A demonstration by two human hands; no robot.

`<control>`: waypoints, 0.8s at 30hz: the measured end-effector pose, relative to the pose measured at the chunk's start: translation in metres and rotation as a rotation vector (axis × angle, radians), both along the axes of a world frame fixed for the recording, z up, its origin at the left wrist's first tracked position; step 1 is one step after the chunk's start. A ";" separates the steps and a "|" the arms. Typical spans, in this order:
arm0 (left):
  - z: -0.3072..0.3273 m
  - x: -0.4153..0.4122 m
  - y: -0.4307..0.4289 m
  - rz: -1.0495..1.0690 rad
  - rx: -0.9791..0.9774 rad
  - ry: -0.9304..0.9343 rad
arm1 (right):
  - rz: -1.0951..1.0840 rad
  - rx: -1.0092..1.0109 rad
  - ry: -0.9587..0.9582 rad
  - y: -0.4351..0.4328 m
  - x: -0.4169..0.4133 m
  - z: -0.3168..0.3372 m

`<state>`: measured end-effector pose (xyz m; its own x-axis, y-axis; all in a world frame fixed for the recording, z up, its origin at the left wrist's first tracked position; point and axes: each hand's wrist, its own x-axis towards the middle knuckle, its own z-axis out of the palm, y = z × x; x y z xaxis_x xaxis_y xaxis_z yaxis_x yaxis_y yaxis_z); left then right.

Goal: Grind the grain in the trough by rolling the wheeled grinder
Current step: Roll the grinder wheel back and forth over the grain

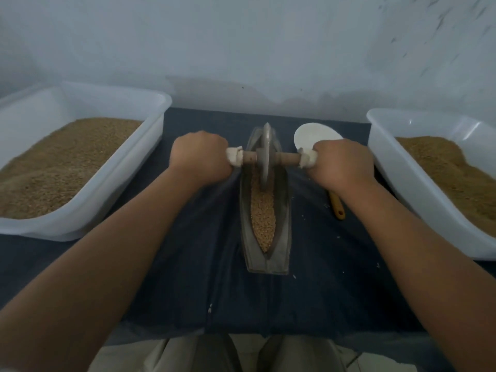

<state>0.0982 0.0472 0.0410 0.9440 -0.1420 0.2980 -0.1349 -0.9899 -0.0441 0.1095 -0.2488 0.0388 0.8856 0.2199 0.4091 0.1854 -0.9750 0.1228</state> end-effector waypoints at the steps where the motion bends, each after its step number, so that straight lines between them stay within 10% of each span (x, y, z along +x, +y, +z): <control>1: 0.000 0.001 -0.001 0.001 0.000 -0.010 | -0.003 0.016 0.024 0.001 0.004 0.005; 11: -0.020 -0.090 0.028 -0.126 0.056 -0.076 | 0.171 -0.019 0.331 -0.023 -0.085 0.020; 17: 0.002 -0.018 0.001 0.000 0.070 0.007 | -0.014 -0.014 0.026 -0.004 -0.024 -0.003; 24: 0.016 -0.029 -0.001 -0.083 0.188 -0.009 | -0.040 0.034 0.263 -0.011 -0.040 0.000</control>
<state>0.0697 0.0461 0.0568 0.9241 -0.2733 0.2670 -0.2147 -0.9495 -0.2289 0.0699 -0.2598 0.0387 0.9700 0.1728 0.1708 0.1679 -0.9849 0.0427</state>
